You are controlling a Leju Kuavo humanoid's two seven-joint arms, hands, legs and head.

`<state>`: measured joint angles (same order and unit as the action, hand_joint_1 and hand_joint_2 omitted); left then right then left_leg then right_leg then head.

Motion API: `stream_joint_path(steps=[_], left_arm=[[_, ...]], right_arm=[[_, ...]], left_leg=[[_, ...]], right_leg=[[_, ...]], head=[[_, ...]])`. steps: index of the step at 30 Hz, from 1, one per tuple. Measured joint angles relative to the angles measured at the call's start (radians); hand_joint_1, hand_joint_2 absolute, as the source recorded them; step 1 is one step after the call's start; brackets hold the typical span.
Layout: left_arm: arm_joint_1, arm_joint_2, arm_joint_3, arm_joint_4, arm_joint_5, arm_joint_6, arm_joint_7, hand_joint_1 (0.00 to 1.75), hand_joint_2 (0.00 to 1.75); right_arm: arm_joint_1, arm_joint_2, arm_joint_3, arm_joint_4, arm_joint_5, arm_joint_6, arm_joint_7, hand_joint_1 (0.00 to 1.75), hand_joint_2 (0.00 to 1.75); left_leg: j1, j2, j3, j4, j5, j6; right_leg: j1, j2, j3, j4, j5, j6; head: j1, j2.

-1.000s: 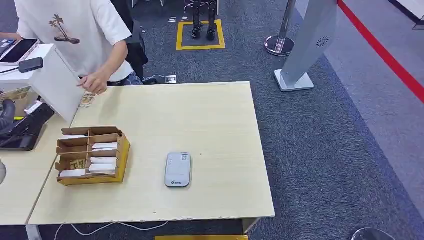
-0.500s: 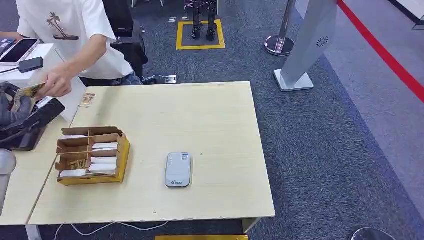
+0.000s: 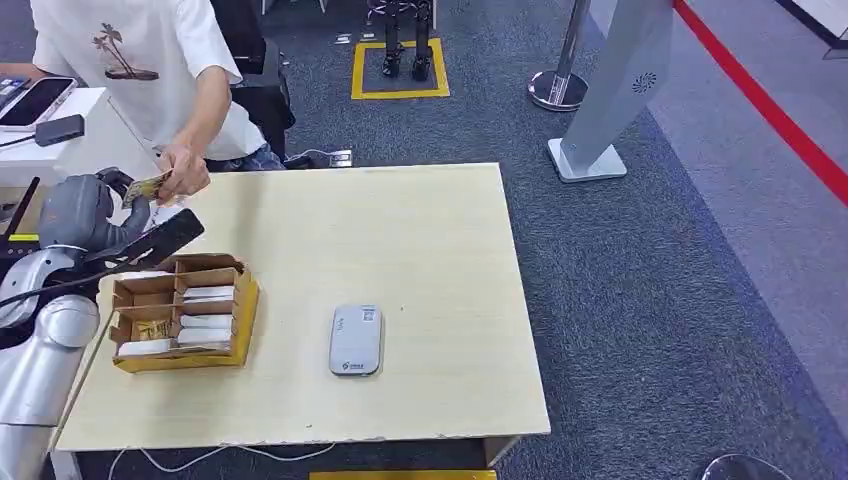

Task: Pass the card to the sensor for recognition and then transmit it.

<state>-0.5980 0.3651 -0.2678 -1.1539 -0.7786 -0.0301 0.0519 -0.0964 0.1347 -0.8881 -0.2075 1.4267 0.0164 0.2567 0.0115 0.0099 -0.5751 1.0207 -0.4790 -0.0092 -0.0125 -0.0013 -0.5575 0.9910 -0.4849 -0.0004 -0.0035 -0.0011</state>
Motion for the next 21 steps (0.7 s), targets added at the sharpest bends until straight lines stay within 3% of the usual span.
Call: stream_joint_path(steps=[3, 4, 5, 6, 17, 18, 21], left_arm=[[0.000, -0.005, -0.005, -0.005, 0.004, 0.000, 0.000, 1.75, 1.75], [0.000, -0.007, -0.008, -0.007, 0.008, 0.000, 0.000, 0.02, 1.75], [0.000, -0.007, -0.012, -0.010, 0.011, 0.000, 0.000, 0.00, 1.75], [0.000, -0.009, -0.018, -0.013, 0.017, 0.001, -0.002, 0.00, 0.00], [0.009, -0.011, -0.040, -0.075, 0.066, 0.011, 0.002, 0.00, 0.00], [0.012, -0.010, -0.040, -0.080, 0.069, 0.011, 0.002, 0.00, 1.75], [0.030, 0.001, -0.041, -0.107, 0.085, 0.002, -0.002, 0.00, 1.75]], right_arm=[[0.001, 0.000, 0.000, 0.000, 0.000, 0.000, 0.000, 0.00, 0.00], [0.001, 0.000, 0.000, 0.000, -0.003, 0.000, 0.000, 0.00, 0.00], [0.001, 0.000, 0.000, 0.000, -0.003, 0.000, 0.000, 0.00, 0.00], [0.002, 0.000, 0.000, 0.000, -0.003, -0.001, 0.000, 0.00, 0.00], [0.006, 0.000, 0.000, 0.000, -0.013, 0.000, -0.001, 0.00, 0.00], [0.006, 0.000, 0.000, 0.000, -0.015, 0.000, -0.001, 0.00, 0.00], [0.007, 0.000, 0.000, 0.000, -0.021, 0.000, -0.002, 0.00, 0.00]], left_leg=[[0.000, 0.000, 0.000, 0.000, 0.000, 0.000], [0.000, 0.000, 0.000, 0.000, 0.000, 0.000], [0.000, 0.000, 0.000, 0.000, 0.000, 0.000], [0.000, 0.000, 0.000, 0.000, 0.000, 0.000], [0.000, 0.000, 0.000, 0.000, 0.000, 0.000], [0.000, 0.000, 0.000, 0.000, 0.000, 0.000], [0.000, 0.000, 0.000, 0.000, 0.000, 0.000]], right_leg=[[0.000, 0.000, 0.000, 0.000, 0.000, 0.000], [0.000, 0.000, 0.000, 0.000, 0.000, 0.000], [0.000, 0.000, 0.000, 0.000, 0.000, 0.000], [0.000, 0.000, 0.000, 0.000, 0.000, 0.000], [0.000, 0.000, 0.000, 0.000, 0.000, 0.000], [0.000, 0.000, 0.000, 0.000, 0.000, 0.000], [0.000, 0.000, 0.000, 0.000, 0.000, 0.000]], head=[[0.000, 0.000], [0.000, 0.000], [0.000, 0.000], [0.000, 0.000], [0.000, 0.000], [0.000, 0.000], [0.000, 0.000]])
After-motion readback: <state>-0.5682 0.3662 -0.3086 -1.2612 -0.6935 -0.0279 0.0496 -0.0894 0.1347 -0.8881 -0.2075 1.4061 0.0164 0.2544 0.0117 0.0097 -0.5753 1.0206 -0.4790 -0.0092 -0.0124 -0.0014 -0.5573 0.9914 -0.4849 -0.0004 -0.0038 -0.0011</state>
